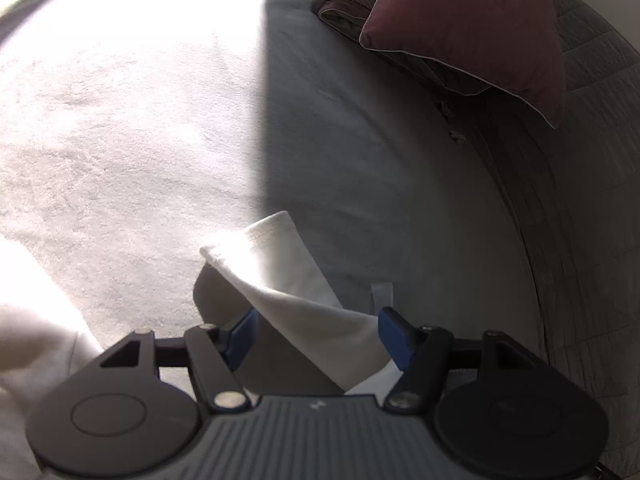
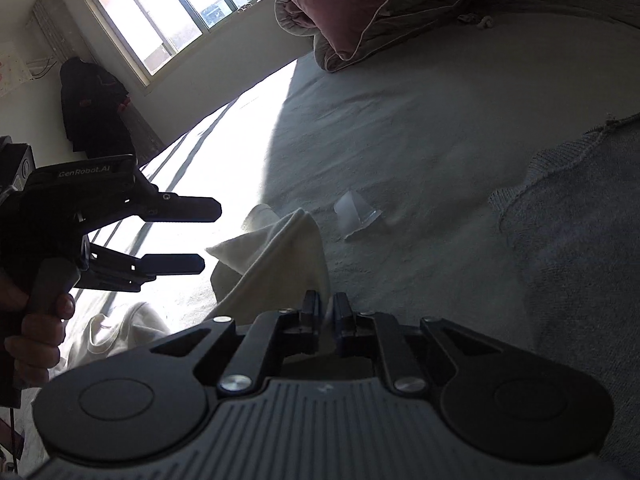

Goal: Fold clothes

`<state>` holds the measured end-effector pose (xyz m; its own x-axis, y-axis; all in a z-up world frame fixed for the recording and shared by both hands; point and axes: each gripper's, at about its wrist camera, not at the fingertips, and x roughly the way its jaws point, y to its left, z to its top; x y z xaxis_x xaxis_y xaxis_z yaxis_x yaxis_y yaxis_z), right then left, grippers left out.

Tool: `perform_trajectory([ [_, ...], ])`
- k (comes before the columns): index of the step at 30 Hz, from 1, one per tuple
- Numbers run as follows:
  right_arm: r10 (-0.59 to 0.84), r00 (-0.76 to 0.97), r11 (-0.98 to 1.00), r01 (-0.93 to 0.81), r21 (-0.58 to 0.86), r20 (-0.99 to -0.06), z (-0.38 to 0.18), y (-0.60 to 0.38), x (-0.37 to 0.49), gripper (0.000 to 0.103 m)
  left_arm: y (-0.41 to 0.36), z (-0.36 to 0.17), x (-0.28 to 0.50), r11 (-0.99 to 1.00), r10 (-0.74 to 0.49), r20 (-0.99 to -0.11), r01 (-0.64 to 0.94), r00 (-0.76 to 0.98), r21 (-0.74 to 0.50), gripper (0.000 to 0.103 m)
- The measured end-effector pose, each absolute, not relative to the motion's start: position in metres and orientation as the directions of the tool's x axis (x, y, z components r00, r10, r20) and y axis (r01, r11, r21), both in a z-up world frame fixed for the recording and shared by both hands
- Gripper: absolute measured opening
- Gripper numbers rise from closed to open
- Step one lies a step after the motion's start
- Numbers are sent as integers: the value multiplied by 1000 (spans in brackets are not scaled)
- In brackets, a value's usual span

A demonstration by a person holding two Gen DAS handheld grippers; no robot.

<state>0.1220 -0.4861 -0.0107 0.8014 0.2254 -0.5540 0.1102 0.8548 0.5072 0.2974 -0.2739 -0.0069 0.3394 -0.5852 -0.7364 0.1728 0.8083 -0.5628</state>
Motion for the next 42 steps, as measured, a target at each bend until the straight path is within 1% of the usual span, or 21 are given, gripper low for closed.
perform_trajectory([
  [2, 242, 813, 840, 97, 534, -529, -9, -492, 117, 14, -275, -16, 301, 816, -569, -746, 127, 347, -563, 67],
  [4, 243, 831, 826, 92, 556, -499, -6, -497, 111, 18, -274, -19, 299, 831, -534, -742, 92, 405, -548, 61],
  [5, 243, 840, 819, 89, 567, -484, -5, -500, 108, 21, -275, -20, 298, 837, -522, -739, 90, 427, -539, 44],
  [6, 243, 849, 812, 86, 577, -469, -4, -503, 105, 30, -277, -20, 297, 842, -513, -736, 93, 441, -532, 25],
  [7, 243, 857, 805, 83, 587, -454, -2, -506, 102, 39, -279, -19, 296, 845, -509, -726, 104, 462, -525, 20],
  [8, 243, 865, 798, 79, 598, -439, -1, -508, 99, 41, -280, -17, 293, 844, -511, -714, 121, 478, -523, 11],
  [9, 242, 873, 791, 76, 608, -423, 0, -511, 96, 41, -283, -11, 289, 842, -516, -696, 149, 498, -518, 8],
  [12, 239, 896, 767, 62, 638, -375, 4, -520, 87, 41, -294, 10, 277, 827, -552, -639, 252, 536, -503, 8],
  [15, 245, 920, 725, 36, 688, -306, 7, -531, 78, 43, -316, 30, 267, 801, -595, -582, 359, 554, -478, 8],
  [20, 243, 949, 612, 11, 791, -202, 12, -559, 61, 45, -350, 60, 235, 708, -705, -497, 541, 506, -453, 8],
  [24, 213, 963, 532, 28, 846, -166, 15, -582, 44, 45, -380, 71, 208, 630, -771, -464, 633, 437, -451, 8],
  [29, 197, 973, 397, 28, 917, -116, 14, -611, 22, 46, -401, 70, 178, 566, -809, -447, 708, 381, -422, 8],
  [33, 241, 970, 270, -33, 962, -34, 6, -626, 14, 54, -410, 72, 152, 520, -837, -419, 750, 353, -408, 8],
  [34, 251, 968, 242, -45, 969, -17, 4, -630, 11, 54, -412, 72, 149, 514, -840, -416, 760, 350, -398, 8],
  [35, 256, 967, 226, -52, 973, -8, 2, -632, 9, 54, -414, 72, 145, 507, -842, -413, 769, 347, -389, 8],
  [38, 224, 973, 296, -23, 955, -46, 9, -633, 0, 54, -416, 69, 128, 480, -853, -406, 798, 328, -364, 8],
  [42, 177, 980, 385, 19, 923, -95, 18, -633, -12, 54, -421, 50, 115, 417, -867, -430, 839, 251, -350, 8],
])
